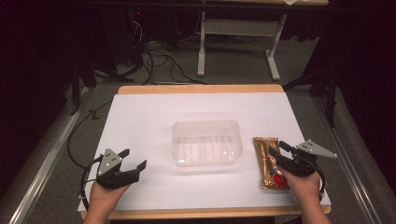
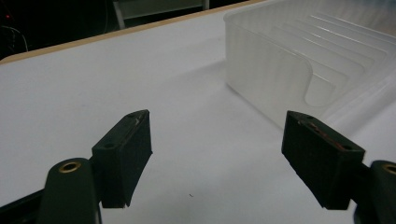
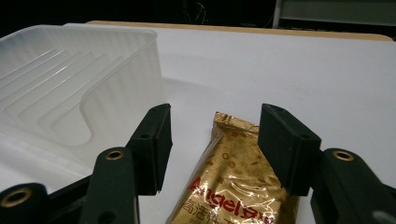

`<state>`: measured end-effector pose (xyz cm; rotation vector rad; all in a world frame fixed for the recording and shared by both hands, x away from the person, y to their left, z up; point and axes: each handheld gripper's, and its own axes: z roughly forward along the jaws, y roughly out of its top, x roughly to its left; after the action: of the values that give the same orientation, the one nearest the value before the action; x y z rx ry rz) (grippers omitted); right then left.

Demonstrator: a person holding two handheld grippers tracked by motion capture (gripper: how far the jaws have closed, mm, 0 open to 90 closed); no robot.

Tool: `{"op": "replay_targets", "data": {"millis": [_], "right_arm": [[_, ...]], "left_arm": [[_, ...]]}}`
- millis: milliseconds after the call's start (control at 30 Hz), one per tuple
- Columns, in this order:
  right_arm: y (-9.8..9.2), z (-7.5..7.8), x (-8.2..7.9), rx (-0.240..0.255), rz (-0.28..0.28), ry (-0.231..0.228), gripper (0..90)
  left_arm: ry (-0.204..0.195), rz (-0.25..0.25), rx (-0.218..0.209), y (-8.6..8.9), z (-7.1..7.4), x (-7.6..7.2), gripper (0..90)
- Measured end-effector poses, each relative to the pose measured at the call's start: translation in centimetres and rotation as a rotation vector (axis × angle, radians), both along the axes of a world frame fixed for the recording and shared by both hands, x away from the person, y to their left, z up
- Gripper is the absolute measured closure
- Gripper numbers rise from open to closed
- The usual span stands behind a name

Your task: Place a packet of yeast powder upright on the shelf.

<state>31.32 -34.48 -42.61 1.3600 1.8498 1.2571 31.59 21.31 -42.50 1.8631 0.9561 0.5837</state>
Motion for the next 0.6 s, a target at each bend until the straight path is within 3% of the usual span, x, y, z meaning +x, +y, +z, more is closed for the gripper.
{"op": "replay_targets", "data": {"millis": [133, 333, 600], "right_arm": [[0.1, 0.04, -0.1, -0.009, 0.014, -0.006, 42.7], [0.3, 0.43, -0.14, -0.002, 0.054, -0.019, 29.1], [0.7, 0.51, -0.29, -0.014, 0.071, -0.022, 26.8]], "left_arm": [[0.0, 0.003, -0.004, 0.14, 0.0, 0.24, 24.9], [-0.002, 0.004, -0.01, 0.18, 0.02, 0.28, 24.7], [-0.002, 0.005, -0.016, 0.21, 0.09, 0.21, 24.5]]}}
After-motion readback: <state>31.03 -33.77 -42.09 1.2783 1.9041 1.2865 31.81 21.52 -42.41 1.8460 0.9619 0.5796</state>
